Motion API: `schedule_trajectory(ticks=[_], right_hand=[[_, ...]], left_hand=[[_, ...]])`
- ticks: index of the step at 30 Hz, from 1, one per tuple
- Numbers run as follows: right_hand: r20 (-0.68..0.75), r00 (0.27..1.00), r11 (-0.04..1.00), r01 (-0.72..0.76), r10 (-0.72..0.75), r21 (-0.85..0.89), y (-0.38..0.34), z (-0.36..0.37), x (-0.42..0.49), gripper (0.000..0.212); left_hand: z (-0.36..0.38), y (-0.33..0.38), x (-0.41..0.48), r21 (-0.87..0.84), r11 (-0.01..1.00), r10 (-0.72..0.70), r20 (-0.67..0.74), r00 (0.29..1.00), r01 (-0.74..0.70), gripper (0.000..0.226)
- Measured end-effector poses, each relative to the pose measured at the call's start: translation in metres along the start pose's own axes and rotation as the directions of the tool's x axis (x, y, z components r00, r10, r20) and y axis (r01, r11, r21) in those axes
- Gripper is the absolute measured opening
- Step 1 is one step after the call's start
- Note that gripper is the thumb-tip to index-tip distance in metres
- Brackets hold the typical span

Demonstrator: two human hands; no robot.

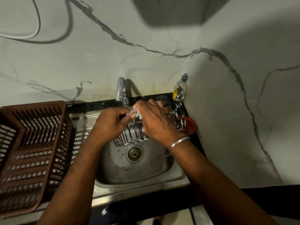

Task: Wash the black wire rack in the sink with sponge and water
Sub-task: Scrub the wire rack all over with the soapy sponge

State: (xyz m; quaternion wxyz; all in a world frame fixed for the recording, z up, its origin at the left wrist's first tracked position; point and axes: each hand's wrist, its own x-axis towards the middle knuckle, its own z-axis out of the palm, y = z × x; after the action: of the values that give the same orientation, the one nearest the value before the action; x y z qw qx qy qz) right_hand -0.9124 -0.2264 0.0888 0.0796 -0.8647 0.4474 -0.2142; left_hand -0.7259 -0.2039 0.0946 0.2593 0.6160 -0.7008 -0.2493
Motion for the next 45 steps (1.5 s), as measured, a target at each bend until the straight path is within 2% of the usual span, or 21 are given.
schedule_trajectory(ticks=[2, 7, 8, 11, 12, 14, 15, 16, 17, 19, 20, 21, 23, 25, 29, 33, 35, 37, 38, 42, 45], right_hand=[[-0.012, 1.0, 0.999, 0.019, -0.019, -0.041, -0.002, 0.005, 0.0, 0.052], [-0.163, 0.981, 0.993, 0.092, -0.103, -0.077, -0.006, 0.007, -0.011, 0.043], [-0.172, 0.982, 0.993, 0.065, -0.082, -0.102, -0.001, 0.004, -0.012, 0.042], [-0.229, 0.961, 0.977, -0.186, 0.158, -0.106, 0.014, -0.003, -0.013, 0.04], [-0.218, 0.96, 0.976, -0.198, 0.175, -0.092, 0.011, -0.002, -0.014, 0.044], [-0.088, 0.995, 0.994, -0.055, 0.047, -0.097, 0.001, 0.013, -0.022, 0.058], [-0.056, 0.998, 0.993, 0.008, -0.015, -0.122, -0.003, 0.018, -0.027, 0.063], [-0.087, 0.996, 0.992, -0.002, -0.01, -0.129, 0.0, 0.018, -0.028, 0.065], [-0.164, 0.983, 0.991, -0.096, 0.079, -0.096, 0.006, 0.012, -0.025, 0.063], [-0.345, 0.878, 0.941, -0.332, 0.332, 0.062, 0.025, 0.001, -0.019, 0.051], [-0.378, 0.844, 0.924, -0.368, 0.38, 0.107, 0.027, -0.003, -0.016, 0.046], [-0.362, 0.861, 0.933, -0.347, 0.356, 0.093, 0.023, -0.003, -0.014, 0.042], [-0.271, 0.946, 0.982, -0.191, 0.18, -0.013, 0.007, 0.009, -0.019, 0.035], [-0.246, 0.967, 0.994, -0.09, 0.071, -0.067, 0.005, 0.012, -0.028, 0.034], [-0.419, 0.879, 0.968, -0.253, 0.226, -0.007, 0.032, -0.001, -0.019, 0.026], [-0.254, 0.967, 0.995, -0.022, -0.002, -0.094, 0.011, 0.008, -0.017, 0.036], [-0.265, 0.959, 0.982, -0.134, 0.096, -0.131, 0.035, -0.002, -0.01, 0.034], [-0.342, 0.912, 0.948, -0.289, 0.228, -0.137, 0.054, -0.012, -0.004, 0.029], [-0.34, 0.91, 0.948, -0.293, 0.236, -0.125, 0.051, -0.013, -0.004, 0.029], [-0.185, 0.983, 0.993, -0.026, 0.005, -0.112, 0.019, -0.004, -0.018, 0.04], [-0.322, 0.939, 0.989, -0.144, 0.123, -0.044, 0.033, -0.008, -0.018, 0.035]], left_hand=[[-0.003, 0.003, 0.003, 0.114, 0.993, -0.008, 0.066, 0.998, 0.0, 0.021], [0.005, 0.0, -0.003, -0.055, 0.997, -0.05, -0.085, 0.995, 0.045, 0.022], [0.007, 0.001, -0.005, -0.09, 0.993, -0.087, -0.092, 0.992, 0.079, 0.02], [0.015, 0.002, -0.007, -0.144, 0.973, -0.193, -0.101, 0.976, 0.178, 0.018], [0.016, 0.002, -0.007, -0.14, 0.971, -0.21, -0.107, 0.972, 0.194, 0.018], [0.017, 0.005, -0.005, -0.118, 0.972, -0.218, -0.109, 0.97, 0.205, 0.018], [0.018, 0.007, -0.003, -0.105, 0.973, -0.214, -0.098, 0.972, 0.203, 0.019], [0.018, 0.009, -0.002, -0.096, 0.974, -0.215, -0.084, 0.973, 0.207, 0.019], [0.018, 0.011, -0.001, -0.095, 0.971, -0.227, -0.073, 0.971, 0.22, 0.02], [0.018, 0.011, -0.001, -0.118, 0.96, -0.261, -0.067, 0.963, 0.252, 0.02], [0.018, 0.011, -0.001, -0.132, 0.956, -0.273, -0.069, 0.959, 0.263, 0.02], [0.018, 0.01, 0.0, -0.14, 0.953, -0.281, -0.076, 0.957, 0.269, 0.02], [0.018, 0.009, 0.0, -0.134, 0.955, -0.278, -0.087, 0.957, 0.265, 0.018], [0.017, 0.01, 0.002, -0.104, 0.961, -0.265, -0.096, 0.959, 0.255, 0.016], [0.014, 0.012, 0.004, -0.087, 0.964, -0.261, -0.098, 0.96, 0.252, 0.017], [0.012, 0.012, 0.003, -0.041, 0.966, -0.257, -0.102, 0.961, 0.254, 0.02], [0.012, 0.013, 0.002, -0.028, 0.968, -0.251, -0.096, 0.963, 0.25, 0.019], [0.013, 0.014, 0.001, -0.026, 0.969, -0.246, -0.097, 0.964, 0.245, 0.016], [0.013, 0.014, 0.001, -0.027, 0.968, -0.251, -0.1, 0.963, 0.249, 0.016], [0.013, 0.013, 0.003, -0.064, 0.963, -0.267, -0.1, 0.959, 0.261, 0.017], [0.016, 0.013, 0.003, -0.083, 0.961, -0.273, -0.096, 0.957, 0.265, 0.017]])
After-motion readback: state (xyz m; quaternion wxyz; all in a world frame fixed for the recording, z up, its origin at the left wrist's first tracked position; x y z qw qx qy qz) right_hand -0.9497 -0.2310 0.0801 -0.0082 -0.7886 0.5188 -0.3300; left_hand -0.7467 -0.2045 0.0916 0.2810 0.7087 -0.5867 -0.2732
